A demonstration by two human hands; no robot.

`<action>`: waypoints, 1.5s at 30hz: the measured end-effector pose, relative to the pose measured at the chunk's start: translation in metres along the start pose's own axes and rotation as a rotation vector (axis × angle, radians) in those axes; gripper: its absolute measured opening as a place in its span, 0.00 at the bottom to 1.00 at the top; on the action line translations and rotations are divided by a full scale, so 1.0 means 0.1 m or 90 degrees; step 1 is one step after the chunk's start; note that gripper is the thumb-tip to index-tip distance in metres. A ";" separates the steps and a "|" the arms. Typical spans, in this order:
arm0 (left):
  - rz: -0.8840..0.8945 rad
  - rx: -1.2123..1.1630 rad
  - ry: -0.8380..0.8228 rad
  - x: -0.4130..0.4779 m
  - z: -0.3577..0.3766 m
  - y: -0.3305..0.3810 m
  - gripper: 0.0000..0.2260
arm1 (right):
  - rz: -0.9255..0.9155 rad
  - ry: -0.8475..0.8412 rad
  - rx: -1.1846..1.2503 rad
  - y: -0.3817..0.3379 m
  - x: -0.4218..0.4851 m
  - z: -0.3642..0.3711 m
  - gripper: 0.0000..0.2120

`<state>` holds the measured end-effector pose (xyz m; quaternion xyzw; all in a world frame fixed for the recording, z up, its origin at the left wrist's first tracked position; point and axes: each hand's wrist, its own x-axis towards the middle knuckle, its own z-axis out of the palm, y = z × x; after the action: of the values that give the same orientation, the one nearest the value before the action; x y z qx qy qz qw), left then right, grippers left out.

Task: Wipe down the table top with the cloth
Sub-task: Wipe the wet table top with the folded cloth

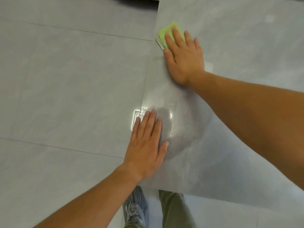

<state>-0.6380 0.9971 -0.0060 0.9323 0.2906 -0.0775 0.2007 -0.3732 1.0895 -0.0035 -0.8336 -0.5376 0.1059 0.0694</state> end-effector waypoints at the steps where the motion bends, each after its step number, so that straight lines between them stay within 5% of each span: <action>1: 0.000 -0.003 0.003 -0.01 0.01 0.00 0.31 | -0.020 -0.004 -0.012 -0.06 -0.05 0.04 0.28; 5: 0.014 -0.027 0.017 -0.04 0.01 -0.05 0.30 | -0.393 -0.095 -0.085 0.11 -0.74 0.12 0.27; 7: 0.021 -0.017 0.011 -0.05 0.02 -0.06 0.30 | -0.471 -0.129 -0.122 0.33 -0.69 0.06 0.27; 12: 0.024 0.024 0.000 -0.09 0.07 -0.07 0.30 | -0.088 -0.025 -0.046 0.18 -0.41 0.00 0.31; 19: 0.030 -0.055 0.051 -0.12 0.07 -0.09 0.28 | -0.381 -0.098 -0.103 0.53 -1.45 0.08 0.27; 24: 0.047 -0.091 0.117 0.25 -0.09 -0.22 0.22 | -0.010 0.020 -0.046 0.69 -1.39 0.05 0.28; 26: 0.064 -0.067 0.141 0.66 -0.19 -0.33 0.22 | 0.046 0.053 -0.020 0.36 -1.60 0.17 0.29; 33: 0.061 -0.094 0.036 1.50 -0.46 -0.41 0.24 | -0.383 -0.075 -0.031 -0.07 -2.60 0.39 0.27; 35: 0.055 -0.150 0.004 1.49 -0.50 -0.42 0.23 | -0.357 -0.060 -0.056 0.01 -2.37 0.37 0.26; 40: -0.023 -0.476 -0.016 1.50 -0.61 -0.42 0.21 | -0.036 0.033 -0.012 -0.37 -1.74 0.38 0.28; 42: -0.024 -0.497 -0.022 1.47 -0.64 -0.42 0.21 | -0.081 0.026 -0.022 -0.54 -1.86 0.45 0.28; 45: -0.049 -0.468 -0.032 1.46 -0.66 -0.38 0.15 | -0.297 -0.038 -0.034 -0.62 -2.41 0.53 0.28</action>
<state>-0.5382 1.1274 0.0031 0.7840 0.3290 0.0016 0.5264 -0.5376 0.8961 -0.0165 -0.6847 -0.7204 0.0969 0.0538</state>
